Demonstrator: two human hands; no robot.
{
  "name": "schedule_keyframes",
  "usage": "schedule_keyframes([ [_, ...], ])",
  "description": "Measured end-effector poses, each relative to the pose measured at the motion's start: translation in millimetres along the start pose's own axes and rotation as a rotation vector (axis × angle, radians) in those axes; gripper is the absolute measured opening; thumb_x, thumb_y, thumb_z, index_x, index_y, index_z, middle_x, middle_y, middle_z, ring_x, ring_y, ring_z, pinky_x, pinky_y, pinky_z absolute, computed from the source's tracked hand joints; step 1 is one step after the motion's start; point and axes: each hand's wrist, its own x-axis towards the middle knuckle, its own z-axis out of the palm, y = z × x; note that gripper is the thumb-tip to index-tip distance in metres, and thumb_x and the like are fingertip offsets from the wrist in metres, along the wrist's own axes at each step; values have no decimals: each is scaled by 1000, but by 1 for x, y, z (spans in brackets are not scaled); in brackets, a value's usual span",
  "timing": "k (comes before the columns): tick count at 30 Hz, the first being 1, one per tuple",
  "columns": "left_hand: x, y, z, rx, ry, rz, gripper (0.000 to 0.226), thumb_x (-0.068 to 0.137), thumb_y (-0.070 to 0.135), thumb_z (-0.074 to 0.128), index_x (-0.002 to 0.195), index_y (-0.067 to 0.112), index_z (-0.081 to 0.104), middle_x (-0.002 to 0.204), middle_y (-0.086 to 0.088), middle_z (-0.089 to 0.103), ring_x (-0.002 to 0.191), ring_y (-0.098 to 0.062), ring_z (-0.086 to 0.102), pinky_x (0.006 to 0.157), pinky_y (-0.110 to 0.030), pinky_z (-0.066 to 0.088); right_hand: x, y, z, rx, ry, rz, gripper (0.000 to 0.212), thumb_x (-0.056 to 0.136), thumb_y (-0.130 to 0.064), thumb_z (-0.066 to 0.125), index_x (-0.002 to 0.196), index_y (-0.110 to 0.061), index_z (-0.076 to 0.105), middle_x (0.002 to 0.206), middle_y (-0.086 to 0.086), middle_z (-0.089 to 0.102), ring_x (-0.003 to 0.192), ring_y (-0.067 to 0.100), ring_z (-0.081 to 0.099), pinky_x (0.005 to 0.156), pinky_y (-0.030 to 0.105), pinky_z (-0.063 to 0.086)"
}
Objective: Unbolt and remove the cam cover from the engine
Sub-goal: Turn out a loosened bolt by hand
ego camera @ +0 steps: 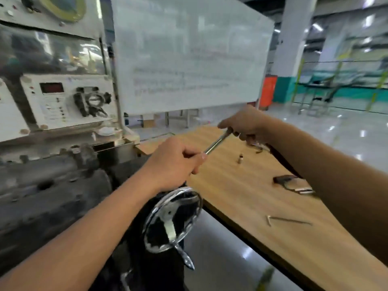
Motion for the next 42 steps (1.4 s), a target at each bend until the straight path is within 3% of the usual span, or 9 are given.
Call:
schedule_keyframes([
  [4,44,17,99,-25,-196,23,26,96,37,63,76,26,76,67,10,70,49,-2,54,52,-27,46,-4,116,-38,-34,97,281,32,85,-32,73,67,-10,60,37,-2,46,23,10,35,32,14,28],
  [11,75,0,227,185,-389,30,39,99,36,58,60,30,58,56,10,54,55,-7,50,51,-26,32,-18,244,-27,-115,178,452,34,84,-41,69,68,-14,56,60,2,54,44,16,48,38,15,34],
  [16,86,-21,251,253,-364,33,26,100,35,55,81,31,72,71,11,63,69,-6,57,58,-28,39,-12,261,-11,-162,212,361,23,88,-30,62,71,-15,58,75,3,60,66,18,57,52,29,46],
  [20,89,-32,255,261,-339,55,24,101,34,53,101,27,76,77,13,60,73,-3,55,59,-24,40,0,270,-10,-160,182,358,24,88,-30,69,98,-9,72,97,10,70,88,20,65,81,39,57],
  [25,89,-33,256,284,-299,78,24,101,34,54,106,24,76,93,3,67,86,-16,61,75,-32,50,-1,282,-12,-102,155,280,29,86,-16,73,114,-10,70,109,4,67,87,11,60,66,21,49],
  [32,88,-33,257,314,-283,78,23,100,36,55,106,26,76,90,5,64,88,-17,62,77,-33,52,-22,273,-8,-421,231,34,30,90,-14,62,118,-18,71,121,0,68,112,18,58,97,33,49],
  [34,88,-33,256,295,-280,72,22,100,37,55,105,28,75,84,10,60,83,-14,61,72,-31,52,-39,260,4,-596,100,-187,26,90,-28,60,115,-27,69,119,-4,64,116,17,51,101,40,45],
  [37,88,-32,254,307,-301,72,24,100,36,54,101,27,76,84,7,66,80,-13,62,66,-31,50,-59,246,23,-653,-210,-355,26,94,-39,53,111,-26,68,119,-5,61,115,12,48,95,30,43],
  [42,89,-30,253,355,-308,59,23,101,37,54,102,27,74,87,7,65,78,-9,60,61,-25,45,-56,245,28,-651,-170,-381,25,100,-34,49,115,-25,67,119,-4,58,111,14,50,90,30,47],
])
